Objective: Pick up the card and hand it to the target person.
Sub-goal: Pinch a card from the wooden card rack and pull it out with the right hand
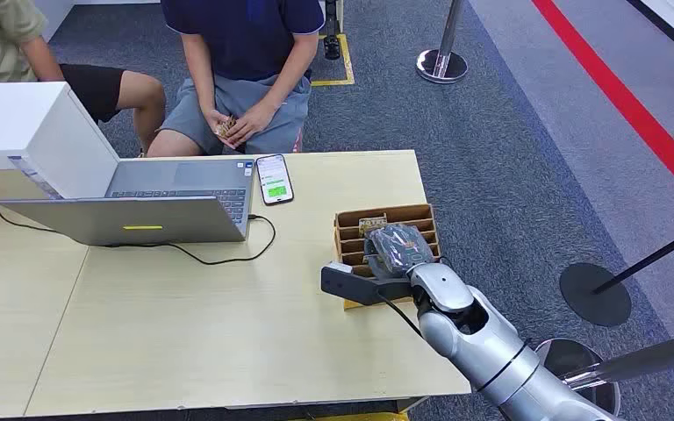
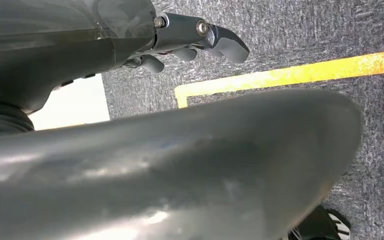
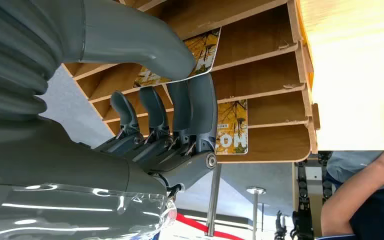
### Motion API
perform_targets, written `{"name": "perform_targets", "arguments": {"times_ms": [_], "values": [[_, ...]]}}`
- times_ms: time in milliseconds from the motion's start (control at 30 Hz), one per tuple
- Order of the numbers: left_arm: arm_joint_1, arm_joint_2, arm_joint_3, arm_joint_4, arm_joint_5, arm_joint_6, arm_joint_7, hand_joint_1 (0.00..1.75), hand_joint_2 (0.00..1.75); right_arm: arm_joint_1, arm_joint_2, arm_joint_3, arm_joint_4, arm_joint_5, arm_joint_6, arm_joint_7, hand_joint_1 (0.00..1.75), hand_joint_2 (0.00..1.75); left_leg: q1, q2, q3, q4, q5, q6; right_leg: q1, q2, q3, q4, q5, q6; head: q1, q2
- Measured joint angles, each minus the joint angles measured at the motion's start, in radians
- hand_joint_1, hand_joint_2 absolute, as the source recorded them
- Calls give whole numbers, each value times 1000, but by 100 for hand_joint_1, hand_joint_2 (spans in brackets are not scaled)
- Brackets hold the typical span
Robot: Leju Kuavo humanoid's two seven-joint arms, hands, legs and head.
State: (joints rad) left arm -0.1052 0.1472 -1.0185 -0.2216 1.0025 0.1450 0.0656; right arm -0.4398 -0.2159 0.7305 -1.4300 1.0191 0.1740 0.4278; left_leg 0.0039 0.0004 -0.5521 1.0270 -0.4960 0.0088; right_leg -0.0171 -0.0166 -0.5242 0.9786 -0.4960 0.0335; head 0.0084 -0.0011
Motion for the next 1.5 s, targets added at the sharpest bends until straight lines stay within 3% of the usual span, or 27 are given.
{"name": "perform_targets", "arguments": {"times_ms": [133, 367, 500, 900, 1100, 1500], "values": [[0, 0, 0, 0, 0, 0, 0, 0, 0, -3, 0, 0, 0, -2, -1, 0, 172, 175, 0, 0, 0, 0, 0, 0, 0, 0, 0, 0, 0, 0, 0, 0], [0, 0, 0, 0, 3, -23, -15, 0, 0, -6, 0, 0, 1, -6, -3, -2, 175, 175, 0, 0, 0, 0, 0, 0, 0, 0, 0, 0, 0, 0, 0, 0], [0, 0, 0, 0, 6, -34, -33, 0, 175, -9, 0, 0, 4, -12, -7, -3, 175, 175, 0, 0, 0, 0, 0, 0, 0, 0, 0, 0, 0, 0, 0, 0], [0, 0, 0, 0, 5, -46, -29, 0, 175, -10, 0, 1, 9, -27, -15, -8, 175, 175, 0, 0, 0, 0, 0, 0, 0, 0, 0, 0, 0, 0, 0, 0], [1, 0, 1, 0, 12, -26, -17, 0, 175, -13, -6, -4, -14, -18, -27, 39, 175, 175, 0, 0, 0, 0, 0, 0, 0, 0, 0, 0, 0, 0, 0, 0], [5, 0, 1, 0, 31, -13, -8, 0, 175, -93, -80, -56, -318, 27, 53, 149, 175, 175, 0, 1, 1, 0, 0, 0, 0, 2, 0, 0, 0, 0, 0, 0]]}}
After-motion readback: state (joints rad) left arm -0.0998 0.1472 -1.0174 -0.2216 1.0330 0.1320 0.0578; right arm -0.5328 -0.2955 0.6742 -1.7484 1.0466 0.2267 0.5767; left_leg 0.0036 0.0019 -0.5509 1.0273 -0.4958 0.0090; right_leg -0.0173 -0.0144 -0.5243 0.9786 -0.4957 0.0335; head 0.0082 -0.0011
